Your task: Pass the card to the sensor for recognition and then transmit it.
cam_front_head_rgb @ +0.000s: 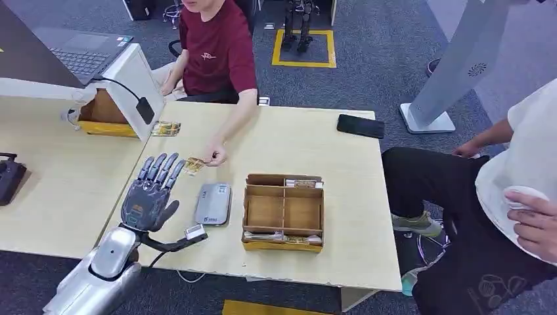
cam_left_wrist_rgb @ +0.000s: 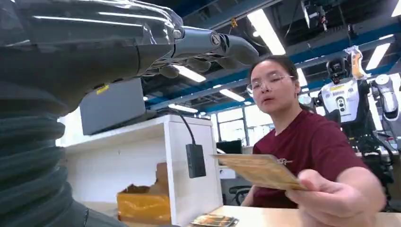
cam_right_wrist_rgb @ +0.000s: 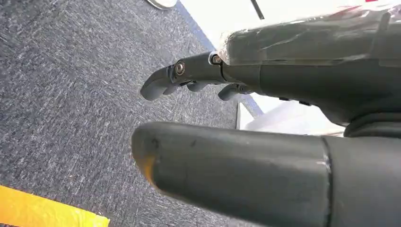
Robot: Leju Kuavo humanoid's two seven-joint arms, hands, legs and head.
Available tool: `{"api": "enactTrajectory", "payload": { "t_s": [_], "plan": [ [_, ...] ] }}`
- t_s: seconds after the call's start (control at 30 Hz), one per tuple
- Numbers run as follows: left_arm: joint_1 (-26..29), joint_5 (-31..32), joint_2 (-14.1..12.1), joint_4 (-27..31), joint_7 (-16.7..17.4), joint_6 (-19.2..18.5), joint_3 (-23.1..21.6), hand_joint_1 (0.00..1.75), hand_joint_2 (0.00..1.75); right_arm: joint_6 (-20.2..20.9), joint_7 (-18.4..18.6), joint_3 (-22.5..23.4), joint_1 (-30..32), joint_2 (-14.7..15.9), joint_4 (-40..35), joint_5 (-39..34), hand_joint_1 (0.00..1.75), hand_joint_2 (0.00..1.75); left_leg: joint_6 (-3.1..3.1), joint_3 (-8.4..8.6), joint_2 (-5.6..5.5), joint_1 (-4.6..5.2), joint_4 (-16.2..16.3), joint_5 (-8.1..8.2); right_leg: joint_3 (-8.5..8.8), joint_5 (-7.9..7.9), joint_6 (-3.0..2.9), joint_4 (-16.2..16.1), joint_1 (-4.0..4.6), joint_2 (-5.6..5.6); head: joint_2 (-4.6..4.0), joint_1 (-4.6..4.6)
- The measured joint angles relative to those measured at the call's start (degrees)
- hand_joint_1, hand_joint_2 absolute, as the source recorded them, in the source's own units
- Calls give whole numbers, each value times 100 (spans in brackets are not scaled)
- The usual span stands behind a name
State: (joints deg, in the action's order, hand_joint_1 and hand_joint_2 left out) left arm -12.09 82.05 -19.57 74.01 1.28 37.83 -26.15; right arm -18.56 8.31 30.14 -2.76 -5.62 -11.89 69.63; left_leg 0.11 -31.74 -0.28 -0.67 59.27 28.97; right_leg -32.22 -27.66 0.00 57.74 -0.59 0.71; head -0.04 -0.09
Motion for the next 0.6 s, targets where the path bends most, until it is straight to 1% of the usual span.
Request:
{"api": "enactTrajectory", "payload": {
  "t_s": [0.27, 0.43, 0.47, 0.5, 0.6],
  "plan": [
    [182, -554, 715, -83, -1212, 70, 908, 0, 175, 2, -28, 92, -27, -11, 0, 258, 0, 0, 0, -2, 0, 1, 0, 0, 0, 0, 0, 0, -1, -1, 0, 0],
    [308, -903, 1059, -149, -1940, 94, 1385, 0, 175, 2, -37, 144, -28, -13, 0, 446, 0, 0, 0, -2, -1, 1, 0, 0, 0, 0, 0, 0, -1, -3, 0, -2],
    [335, -975, 1153, -173, -2085, 105, 1536, 120, 175, 2, -37, 155, -30, -15, 0, 490, 0, 0, 0, -3, -2, 1, 0, 0, 0, 0, 0, 0, -1, -3, 0, 0],
    [361, -1038, 1237, -192, -2212, 107, 1643, 175, 175, 2, -42, 162, -34, -15, 0, 516, 0, 0, 0, -2, -2, 1, 0, 0, 0, 0, 0, 0, -1, -3, 0, 2],
    [412, -1182, 1340, -214, -2446, 107, 1786, 175, 175, 2, -42, 170, -37, -15, 0, 592, 0, 0, 0, -3, -2, 1, 0, 0, 0, 0, 0, 0, -1, -3, 0, 0]
  ]
}}
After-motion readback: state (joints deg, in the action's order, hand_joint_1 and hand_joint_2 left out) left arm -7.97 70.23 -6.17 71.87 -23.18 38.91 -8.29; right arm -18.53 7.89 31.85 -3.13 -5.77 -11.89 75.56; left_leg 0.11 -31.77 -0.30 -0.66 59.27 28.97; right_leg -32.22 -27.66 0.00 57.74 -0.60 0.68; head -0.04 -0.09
